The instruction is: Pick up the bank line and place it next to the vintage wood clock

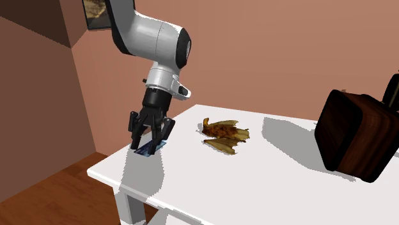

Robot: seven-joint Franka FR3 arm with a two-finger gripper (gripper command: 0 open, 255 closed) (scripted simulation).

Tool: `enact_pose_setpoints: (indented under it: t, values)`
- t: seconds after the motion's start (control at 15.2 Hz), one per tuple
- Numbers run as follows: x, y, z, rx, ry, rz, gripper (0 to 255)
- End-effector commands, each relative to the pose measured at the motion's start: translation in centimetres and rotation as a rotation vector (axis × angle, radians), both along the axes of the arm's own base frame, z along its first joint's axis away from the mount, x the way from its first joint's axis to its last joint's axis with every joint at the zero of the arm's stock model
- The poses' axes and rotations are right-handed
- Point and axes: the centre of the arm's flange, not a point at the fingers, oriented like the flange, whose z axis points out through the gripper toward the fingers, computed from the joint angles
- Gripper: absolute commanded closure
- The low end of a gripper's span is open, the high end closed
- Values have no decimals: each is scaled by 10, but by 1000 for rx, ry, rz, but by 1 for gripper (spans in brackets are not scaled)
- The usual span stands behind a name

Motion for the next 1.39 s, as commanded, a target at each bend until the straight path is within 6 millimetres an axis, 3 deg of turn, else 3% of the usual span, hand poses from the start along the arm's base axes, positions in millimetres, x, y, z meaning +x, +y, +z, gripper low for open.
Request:
enact_pose_setpoints:
  t: [0.0,1.32]
  values:
    - [-1,-1,11,0,0,0,255]
    - [-1,-1,116,0,0,0,255]
